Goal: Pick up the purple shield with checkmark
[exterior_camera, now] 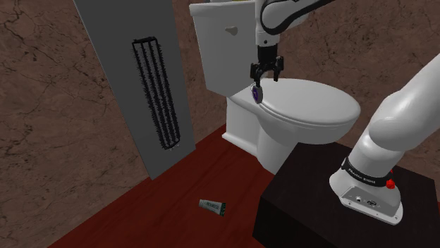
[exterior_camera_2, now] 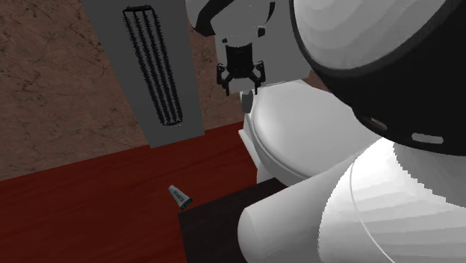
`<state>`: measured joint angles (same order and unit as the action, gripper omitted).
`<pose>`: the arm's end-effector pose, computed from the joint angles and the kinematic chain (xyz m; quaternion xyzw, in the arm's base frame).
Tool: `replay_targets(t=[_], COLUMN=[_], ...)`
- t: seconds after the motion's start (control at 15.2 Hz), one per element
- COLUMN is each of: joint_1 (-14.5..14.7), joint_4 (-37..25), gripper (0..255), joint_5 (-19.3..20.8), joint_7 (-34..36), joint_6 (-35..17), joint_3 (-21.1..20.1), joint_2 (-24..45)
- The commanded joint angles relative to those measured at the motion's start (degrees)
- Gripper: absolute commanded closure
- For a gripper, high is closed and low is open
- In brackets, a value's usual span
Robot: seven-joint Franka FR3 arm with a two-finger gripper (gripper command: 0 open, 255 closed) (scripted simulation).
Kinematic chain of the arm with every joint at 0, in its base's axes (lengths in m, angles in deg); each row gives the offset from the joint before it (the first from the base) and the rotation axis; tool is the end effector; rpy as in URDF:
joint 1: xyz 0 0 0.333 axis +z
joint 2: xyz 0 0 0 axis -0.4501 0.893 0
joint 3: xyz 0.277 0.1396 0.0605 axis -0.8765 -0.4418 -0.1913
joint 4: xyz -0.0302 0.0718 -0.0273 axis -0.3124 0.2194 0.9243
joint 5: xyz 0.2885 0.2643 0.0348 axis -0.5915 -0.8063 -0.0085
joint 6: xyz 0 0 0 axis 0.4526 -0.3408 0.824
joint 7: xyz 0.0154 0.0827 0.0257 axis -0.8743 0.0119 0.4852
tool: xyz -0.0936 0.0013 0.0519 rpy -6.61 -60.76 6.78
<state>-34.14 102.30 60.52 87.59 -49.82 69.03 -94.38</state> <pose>0.4505 -0.0523 0.4518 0.9733 -0.2211 -0.0488 0.0384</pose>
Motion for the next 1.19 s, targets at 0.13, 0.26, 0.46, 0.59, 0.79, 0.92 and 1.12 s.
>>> replay_targets(t=[0.13,0.26,0.46,0.59,0.79,0.92,1.12], joint_1=[-2.0,-2.9,-3.0,-3.0,-3.0,-3.0,-3.0], joint_4=[-4.2,-6.7,-6.1,-5.3,-4.0,-4.0,-3.9], gripper=[0,0,0,0,0,0,255], joint_5=[1.0,1.5,1.6,1.7,1.8,1.8,1.8], joint_7=[6.2,9.1,9.7,9.8,10.0,10.0,10.0], joint_6=[-4.8,-6.5,-8.2,-9.7,-12.4,-12.4,-12.5], joint_3=[0.8,1.3,1.4,1.4,1.5,1.5,1.5], joint_2=[8.3,12.2,13.3,14.0,15.4,15.4,15.3])
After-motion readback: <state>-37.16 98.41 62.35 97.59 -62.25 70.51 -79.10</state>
